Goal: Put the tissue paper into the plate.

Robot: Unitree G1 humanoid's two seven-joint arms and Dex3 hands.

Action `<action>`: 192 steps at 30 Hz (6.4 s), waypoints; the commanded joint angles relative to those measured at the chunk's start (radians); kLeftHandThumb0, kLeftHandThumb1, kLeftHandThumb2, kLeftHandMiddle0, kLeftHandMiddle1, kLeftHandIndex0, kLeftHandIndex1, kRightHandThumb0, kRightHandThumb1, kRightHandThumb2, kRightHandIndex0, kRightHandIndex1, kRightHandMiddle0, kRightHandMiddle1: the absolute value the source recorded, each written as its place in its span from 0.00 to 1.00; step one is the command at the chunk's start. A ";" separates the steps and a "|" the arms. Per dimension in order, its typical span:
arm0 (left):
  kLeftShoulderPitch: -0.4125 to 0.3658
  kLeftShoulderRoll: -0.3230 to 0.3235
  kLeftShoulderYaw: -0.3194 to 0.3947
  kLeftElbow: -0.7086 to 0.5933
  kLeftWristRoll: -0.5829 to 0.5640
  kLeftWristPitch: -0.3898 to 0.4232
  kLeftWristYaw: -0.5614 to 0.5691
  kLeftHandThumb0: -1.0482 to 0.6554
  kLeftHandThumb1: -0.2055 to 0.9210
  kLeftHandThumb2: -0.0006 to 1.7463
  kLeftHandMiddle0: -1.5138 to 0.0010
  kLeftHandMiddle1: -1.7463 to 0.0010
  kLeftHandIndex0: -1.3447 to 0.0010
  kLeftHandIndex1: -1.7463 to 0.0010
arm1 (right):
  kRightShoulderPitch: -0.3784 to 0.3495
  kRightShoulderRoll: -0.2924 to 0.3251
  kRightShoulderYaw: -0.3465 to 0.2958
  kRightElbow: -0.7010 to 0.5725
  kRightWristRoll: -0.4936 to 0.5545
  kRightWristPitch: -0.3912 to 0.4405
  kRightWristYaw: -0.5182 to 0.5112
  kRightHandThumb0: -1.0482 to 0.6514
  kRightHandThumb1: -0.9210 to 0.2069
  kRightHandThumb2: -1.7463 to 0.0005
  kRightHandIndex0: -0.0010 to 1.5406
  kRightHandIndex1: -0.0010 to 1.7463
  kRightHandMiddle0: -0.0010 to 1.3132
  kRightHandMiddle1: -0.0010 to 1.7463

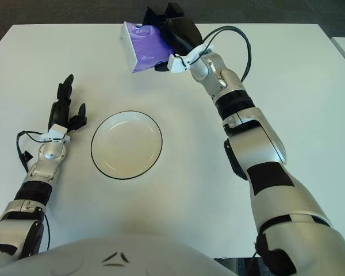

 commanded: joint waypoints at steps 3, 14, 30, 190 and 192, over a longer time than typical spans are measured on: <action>0.211 -0.146 -0.067 0.155 0.003 0.022 0.012 0.22 1.00 0.45 0.90 1.00 1.00 0.83 | 0.129 -0.014 -0.036 -0.321 0.093 0.089 0.175 0.32 0.64 0.16 0.79 1.00 0.53 1.00; 0.203 -0.149 -0.066 0.162 0.000 0.020 0.010 0.23 1.00 0.45 0.90 1.00 1.00 0.82 | 0.232 -0.013 -0.049 -0.480 0.217 0.080 0.323 0.33 0.58 0.22 0.76 1.00 0.49 1.00; 0.201 -0.145 -0.061 0.184 -0.008 -0.005 0.003 0.22 1.00 0.47 0.90 1.00 1.00 0.82 | 0.301 -0.051 -0.037 -0.616 0.312 0.061 0.516 0.34 0.57 0.22 0.75 1.00 0.49 1.00; 0.201 -0.155 -0.066 0.146 -0.028 -0.010 -0.057 0.17 1.00 0.50 0.89 1.00 1.00 0.85 | 0.354 -0.106 -0.019 -0.607 0.160 -0.096 0.650 0.00 0.00 0.79 0.00 0.00 0.00 0.00; 0.196 -0.156 -0.065 0.155 -0.027 -0.009 -0.053 0.17 1.00 0.50 0.89 1.00 1.00 0.84 | 0.353 -0.102 -0.022 -0.596 0.169 -0.100 0.646 0.00 0.00 0.79 0.00 0.00 0.00 0.00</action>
